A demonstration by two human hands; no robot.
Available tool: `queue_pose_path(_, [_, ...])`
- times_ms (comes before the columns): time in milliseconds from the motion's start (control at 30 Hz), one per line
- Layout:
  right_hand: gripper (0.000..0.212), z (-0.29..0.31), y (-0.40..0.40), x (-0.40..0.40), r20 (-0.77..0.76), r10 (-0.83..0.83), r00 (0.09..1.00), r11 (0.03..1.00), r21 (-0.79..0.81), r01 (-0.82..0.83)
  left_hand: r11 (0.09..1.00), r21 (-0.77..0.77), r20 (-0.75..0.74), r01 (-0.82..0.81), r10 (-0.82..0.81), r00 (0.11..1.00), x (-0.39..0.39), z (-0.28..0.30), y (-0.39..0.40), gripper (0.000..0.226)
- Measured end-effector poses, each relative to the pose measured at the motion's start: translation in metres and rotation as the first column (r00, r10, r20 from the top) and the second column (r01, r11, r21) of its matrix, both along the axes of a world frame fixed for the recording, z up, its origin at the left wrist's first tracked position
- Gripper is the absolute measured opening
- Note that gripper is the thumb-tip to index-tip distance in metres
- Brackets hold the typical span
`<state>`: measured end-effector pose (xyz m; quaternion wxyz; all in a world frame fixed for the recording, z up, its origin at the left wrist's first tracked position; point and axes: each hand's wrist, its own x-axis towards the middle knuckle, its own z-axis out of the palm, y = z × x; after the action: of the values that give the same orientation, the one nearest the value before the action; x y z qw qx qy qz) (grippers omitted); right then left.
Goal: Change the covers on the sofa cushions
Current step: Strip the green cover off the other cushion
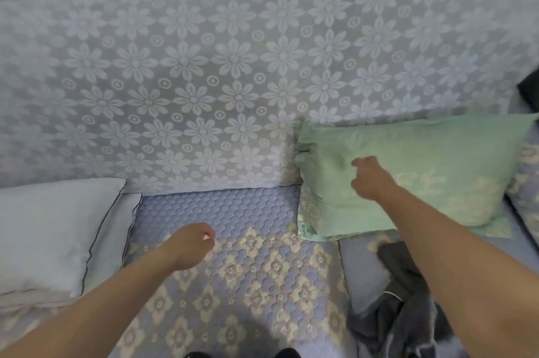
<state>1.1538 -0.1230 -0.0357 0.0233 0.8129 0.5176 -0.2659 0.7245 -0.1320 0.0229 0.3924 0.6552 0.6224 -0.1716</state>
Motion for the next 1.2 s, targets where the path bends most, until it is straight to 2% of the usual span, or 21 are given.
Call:
queue_pose_path(67, [0.067, -0.004, 0.024, 0.032, 0.067, 0.036, 0.997, 0.999, 0.031, -0.038, 0.999, 0.017, 0.016, -0.045, 0.045, 0.999, 0.021, 0.002, 0.01, 0.031])
queue_pose_path(167, [0.09, -0.02, 0.051, 0.077, 0.162, 0.097, 0.982, 0.995, -0.049, -0.091, 0.996, 0.029, 0.024, -0.079, 0.078, 0.997, 0.048, 0.0, 0.016, 0.031])
queue_pose_path(267, [0.112, -0.046, 0.066, 0.102, 0.157, 0.088, 0.984, 0.991, -0.112, -0.071, 0.996, 0.022, 0.021, -0.083, 0.082, 0.996, 0.061, -0.008, 0.013, 0.03])
queue_pose_path(333, [0.115, -0.06, 0.064, 0.107, 0.167, 0.053, 0.985, 0.994, -0.103, -0.036, 0.999, -0.006, 0.006, -0.05, 0.05, 0.999, 0.063, -0.013, 0.009, 0.031])
queue_pose_path(400, [0.097, -0.07, 0.055, 0.106, 0.175, 0.046, 0.983, 0.994, -0.107, -0.028, 0.999, -0.041, -0.018, -0.009, 0.008, 1.0, 0.064, -0.014, 0.006, 0.032])
queue_pose_path(500, [0.051, -0.066, 0.035, 0.1, 0.087, 0.08, 0.993, 0.979, -0.193, -0.062, 0.996, -0.082, 0.008, -0.035, 0.036, 0.999, 0.08, -0.011, 0.004, 0.029])
queue_pose_path(600, [0.034, -0.04, 0.01, 0.084, 0.078, 0.073, 0.994, 0.994, -0.09, -0.066, 0.998, -0.066, 0.081, 0.001, 0.004, 0.997, 0.11, -0.004, 0.004, 0.034])
queue_pose_path(667, [0.028, -0.017, -0.009, 0.064, 0.138, 0.083, 0.987, 0.996, -0.031, -0.08, 0.991, 0.039, 0.05, 0.13, -0.132, 0.99, 0.131, -0.001, 0.002, 0.058])
queue_pose_path(700, [0.026, -0.007, -0.018, 0.051, 0.154, 0.084, 0.985, 0.996, -0.003, -0.084, 0.957, 0.179, -0.013, 0.228, -0.229, 0.973, 0.141, 0.001, 0.002, 0.07])
queue_pose_path(733, [0.024, 0.006, -0.028, 0.038, 0.154, 0.087, 0.984, 0.996, 0.019, -0.091, 0.869, 0.369, -0.081, 0.33, -0.323, 0.943, 0.151, 0.006, 0.001, 0.08])
queue_pose_path(767, [0.025, 0.016, -0.037, 0.022, 0.136, 0.103, 0.985, 0.993, 0.036, -0.109, 0.734, 0.529, -0.149, 0.425, -0.412, 0.899, 0.159, 0.008, 0.002, 0.089])
queue_pose_path(800, [0.028, 0.027, -0.048, 0.002, 0.115, 0.123, 0.986, 0.989, 0.062, -0.131, 0.601, 0.612, -0.217, 0.513, -0.496, 0.841, 0.166, 0.01, 0.0, 0.098])
queue_pose_path(833, [0.032, 0.035, -0.058, -0.019, 0.093, 0.16, 0.983, 0.978, 0.117, -0.17, 0.512, 0.637, -0.269, 0.576, -0.553, 0.788, 0.17, 0.006, -0.001, 0.109])
queue_pose_path(900, [0.043, 0.047, -0.078, -0.073, 0.048, 0.223, 0.974, 0.933, 0.279, -0.228, 0.478, 0.606, -0.327, 0.636, -0.579, 0.747, 0.163, 0.003, -0.003, 0.124])
queue_pose_path(933, [0.047, 0.051, -0.087, -0.102, 0.004, 0.262, 0.965, 0.904, 0.348, -0.247, 0.509, 0.573, -0.336, 0.642, -0.568, 0.751, 0.152, 0.004, -0.004, 0.12])
queue_pose_path(967, [0.048, 0.055, -0.093, -0.128, -0.092, 0.309, 0.946, 0.895, 0.366, -0.257, 0.508, 0.556, -0.354, 0.658, -0.571, 0.741, 0.135, 0.004, -0.006, 0.101])
queue_pose_path(1033, [0.054, 0.06, -0.108, -0.165, -0.298, 0.348, 0.889, 0.914, 0.318, -0.252, 0.431, 0.548, -0.396, 0.717, -0.621, 0.676, 0.083, 0.003, -0.012, 0.043])
queue_pose_path(1067, [0.061, 0.055, -0.115, -0.172, -0.315, 0.37, 0.874, 0.909, 0.318, -0.27, 0.414, 0.533, -0.399, 0.738, -0.646, 0.651, 0.052, -0.001, -0.016, 0.029])
queue_pose_path(1100, [0.073, 0.048, -0.122, -0.177, -0.24, 0.402, 0.884, 0.886, 0.347, -0.308, 0.41, 0.495, -0.413, 0.766, -0.664, 0.623, 0.012, -0.004, -0.023, 0.028])
queue_pose_path(1133, [0.09, 0.037, -0.128, -0.171, -0.091, 0.443, 0.892, 0.848, 0.367, -0.383, 0.426, 0.449, -0.421, 0.785, -0.674, 0.607, -0.023, -0.007, -0.03, 0.031])
queue_pose_path(1200, [0.126, 0.008, -0.143, -0.153, 0.142, 0.501, 0.853, 0.836, 0.173, -0.52, 0.463, 0.393, -0.408, 0.795, -0.687, 0.601, -0.088, -0.015, -0.048, 0.043])
